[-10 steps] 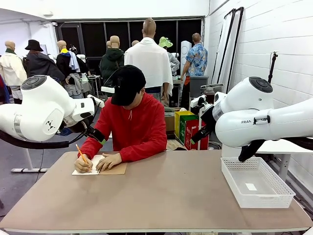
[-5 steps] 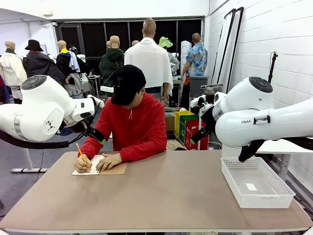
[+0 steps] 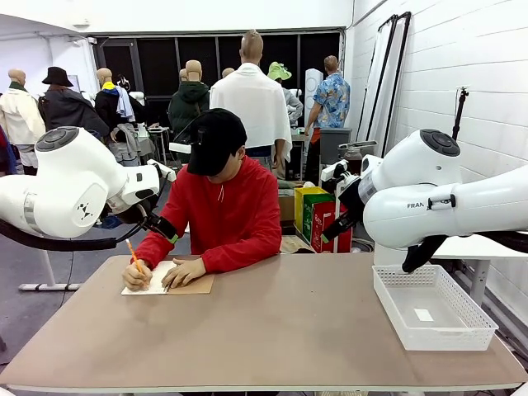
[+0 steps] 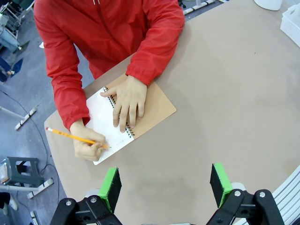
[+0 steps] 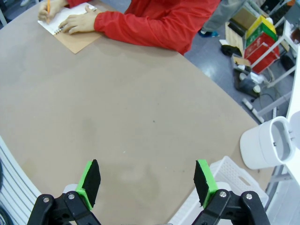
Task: Sort the paper based on its condition.
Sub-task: If a person hands you a paper, place it in the Organizing basket , and if it's crumpled, put it in the Trash can.
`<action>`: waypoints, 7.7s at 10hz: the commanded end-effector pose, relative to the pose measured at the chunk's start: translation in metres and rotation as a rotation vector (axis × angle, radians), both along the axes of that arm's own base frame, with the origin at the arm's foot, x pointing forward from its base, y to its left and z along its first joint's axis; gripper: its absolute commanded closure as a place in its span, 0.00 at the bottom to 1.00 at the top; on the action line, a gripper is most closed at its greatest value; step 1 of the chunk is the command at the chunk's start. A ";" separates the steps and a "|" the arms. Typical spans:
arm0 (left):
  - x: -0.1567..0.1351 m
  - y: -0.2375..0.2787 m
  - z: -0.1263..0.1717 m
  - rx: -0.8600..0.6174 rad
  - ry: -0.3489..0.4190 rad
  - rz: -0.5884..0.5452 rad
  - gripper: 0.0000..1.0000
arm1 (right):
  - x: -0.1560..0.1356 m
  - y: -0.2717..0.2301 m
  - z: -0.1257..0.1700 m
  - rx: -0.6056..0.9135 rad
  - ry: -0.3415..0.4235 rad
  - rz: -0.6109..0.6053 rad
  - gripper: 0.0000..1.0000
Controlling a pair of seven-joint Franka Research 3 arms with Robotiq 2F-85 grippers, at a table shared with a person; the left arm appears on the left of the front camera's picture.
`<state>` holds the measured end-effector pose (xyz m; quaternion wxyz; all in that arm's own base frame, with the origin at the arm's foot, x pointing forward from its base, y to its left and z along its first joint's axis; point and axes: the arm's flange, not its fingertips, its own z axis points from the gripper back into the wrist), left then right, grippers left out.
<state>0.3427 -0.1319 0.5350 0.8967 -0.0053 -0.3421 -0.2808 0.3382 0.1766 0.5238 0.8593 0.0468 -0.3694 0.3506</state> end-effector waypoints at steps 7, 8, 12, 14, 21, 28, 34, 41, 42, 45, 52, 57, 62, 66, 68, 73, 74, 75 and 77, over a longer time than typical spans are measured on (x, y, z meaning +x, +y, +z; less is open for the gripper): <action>0.000 -0.001 0.001 -0.001 -0.006 -0.004 0.00 | 0.000 0.000 0.000 0.002 0.001 0.001 0.00; 0.000 -0.001 0.001 -0.001 -0.006 -0.004 0.00 | 0.000 0.000 0.000 0.002 0.001 0.001 0.00; 0.000 -0.001 0.001 -0.001 -0.006 -0.004 0.00 | 0.000 0.000 0.000 0.002 0.001 0.001 0.00; 0.000 -0.001 0.001 -0.001 -0.006 -0.004 0.00 | 0.000 0.000 0.000 0.002 0.001 0.001 0.00; 0.000 -0.001 0.001 -0.001 -0.006 -0.004 0.00 | 0.000 0.000 0.000 0.002 0.001 0.001 0.00; 0.000 -0.001 0.001 -0.001 -0.006 -0.004 0.00 | 0.000 0.000 0.000 0.002 0.001 0.001 0.00; 0.000 -0.001 0.001 -0.001 -0.006 -0.004 0.00 | 0.000 0.000 0.000 0.002 0.001 0.001 0.00; 0.000 -0.001 0.001 -0.001 -0.006 -0.004 0.00 | 0.000 0.000 0.000 0.002 0.001 0.001 0.00; 0.000 -0.001 0.001 -0.001 -0.006 -0.004 0.00 | 0.000 0.000 0.000 0.002 0.001 0.001 0.00; 0.000 -0.001 0.001 -0.001 -0.006 -0.004 0.00 | 0.000 0.000 0.000 0.002 0.001 0.001 0.00; 0.000 -0.001 0.001 -0.001 -0.006 -0.004 0.00 | 0.000 0.000 0.000 0.002 0.001 0.001 0.00; 0.000 -0.001 0.001 -0.001 -0.006 -0.004 0.00 | 0.000 0.000 0.000 0.002 0.001 0.001 0.00; 0.000 -0.001 0.001 -0.001 -0.006 -0.004 0.00 | 0.000 0.000 0.000 0.002 0.001 0.001 0.00; 0.000 -0.001 0.001 -0.001 -0.006 -0.004 0.00 | 0.000 0.000 0.000 0.002 0.001 0.001 0.00; 0.000 -0.001 0.001 -0.001 -0.006 -0.004 0.00 | 0.000 0.000 0.000 0.002 0.001 0.001 0.00; 0.000 -0.001 0.001 -0.001 -0.006 -0.004 0.00 | 0.000 0.000 0.000 0.002 0.001 0.001 0.00; 0.000 -0.001 0.001 -0.001 -0.006 -0.004 0.00 | 0.000 0.000 0.000 0.002 0.001 0.001 0.00; 0.000 -0.001 0.001 -0.001 -0.006 -0.004 0.00 | 0.000 0.000 0.000 0.002 0.001 0.001 0.00; 0.000 -0.001 0.001 -0.001 -0.006 -0.004 0.00 | 0.000 0.000 0.000 0.002 0.001 0.001 0.00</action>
